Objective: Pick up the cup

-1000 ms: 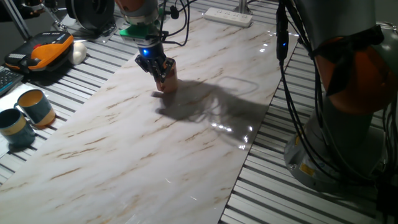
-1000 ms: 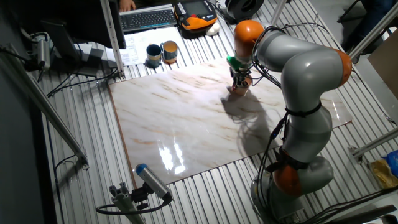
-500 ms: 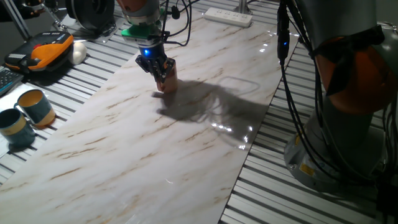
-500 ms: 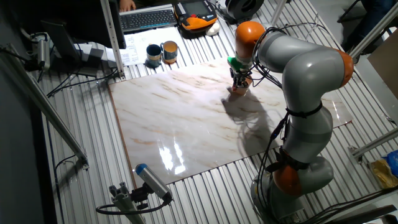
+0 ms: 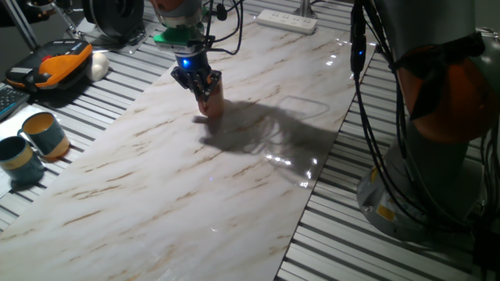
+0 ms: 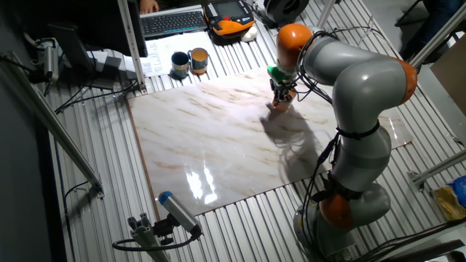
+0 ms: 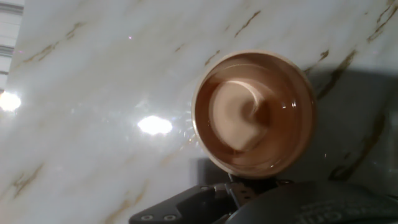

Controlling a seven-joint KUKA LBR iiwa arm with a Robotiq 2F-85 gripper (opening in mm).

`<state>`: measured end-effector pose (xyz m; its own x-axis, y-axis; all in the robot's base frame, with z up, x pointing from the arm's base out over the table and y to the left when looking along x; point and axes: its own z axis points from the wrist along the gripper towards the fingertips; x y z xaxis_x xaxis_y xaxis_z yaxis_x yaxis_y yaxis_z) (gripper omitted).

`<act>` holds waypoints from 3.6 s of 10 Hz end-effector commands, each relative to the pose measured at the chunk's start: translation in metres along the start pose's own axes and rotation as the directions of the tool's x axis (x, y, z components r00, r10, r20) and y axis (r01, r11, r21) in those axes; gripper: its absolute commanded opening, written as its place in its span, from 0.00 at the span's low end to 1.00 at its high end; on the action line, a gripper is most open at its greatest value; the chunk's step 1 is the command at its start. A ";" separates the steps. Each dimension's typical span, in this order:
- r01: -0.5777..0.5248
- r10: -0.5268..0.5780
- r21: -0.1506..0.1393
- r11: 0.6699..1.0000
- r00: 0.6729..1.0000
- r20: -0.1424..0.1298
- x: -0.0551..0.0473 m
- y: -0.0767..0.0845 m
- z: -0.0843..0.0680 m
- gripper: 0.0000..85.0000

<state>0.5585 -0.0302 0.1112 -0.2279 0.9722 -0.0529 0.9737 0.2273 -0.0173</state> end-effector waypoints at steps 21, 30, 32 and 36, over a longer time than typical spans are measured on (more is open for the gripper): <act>0.576 -0.577 0.017 0.817 0.817 0.012 0.043 -0.014 -0.068 0.00; 0.843 -0.843 -0.036 0.537 0.538 0.023 0.047 -0.021 -0.071 0.00; 0.851 -0.853 -0.064 0.520 0.522 0.004 0.050 -0.023 -0.075 0.00; 0.868 -0.868 -0.031 0.495 0.496 0.024 0.057 -0.029 -0.073 0.00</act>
<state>0.5178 0.0223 0.1815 -0.9567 0.2890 -0.0353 0.2899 0.9568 -0.0245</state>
